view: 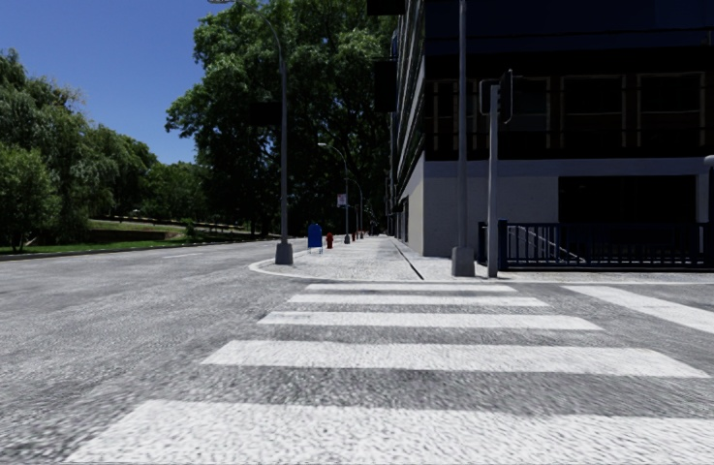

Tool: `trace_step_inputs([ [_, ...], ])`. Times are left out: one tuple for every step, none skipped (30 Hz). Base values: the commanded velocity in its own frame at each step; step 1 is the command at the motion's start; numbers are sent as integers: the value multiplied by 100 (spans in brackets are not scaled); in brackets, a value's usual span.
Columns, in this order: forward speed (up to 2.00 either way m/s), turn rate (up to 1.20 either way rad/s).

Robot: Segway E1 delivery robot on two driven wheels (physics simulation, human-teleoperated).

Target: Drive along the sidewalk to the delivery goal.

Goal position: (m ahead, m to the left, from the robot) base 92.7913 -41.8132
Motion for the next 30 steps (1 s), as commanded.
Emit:
trace_step_inputs([
  [125, 0],
  [143, 0],
  [143, 0],
  [200, 0],
  [200, 0],
  [200, 0],
  [200, 0],
  [200, -5],
  [200, -21],
  [200, -21],
  [200, -27],
  [200, -28],
  [200, -28],
  [200, -28],
  [200, -29],
  [200, -29],
  [200, -29],
  [200, -29],
  [200, -29],
  [200, -29],
  [200, -29],
  [200, -29],
  [200, -29],
  [200, 0],
  [200, 0],
  [200, 0],
  [200, 0],
  [200, 0],
  [200, 0],
  [200, 0],
])
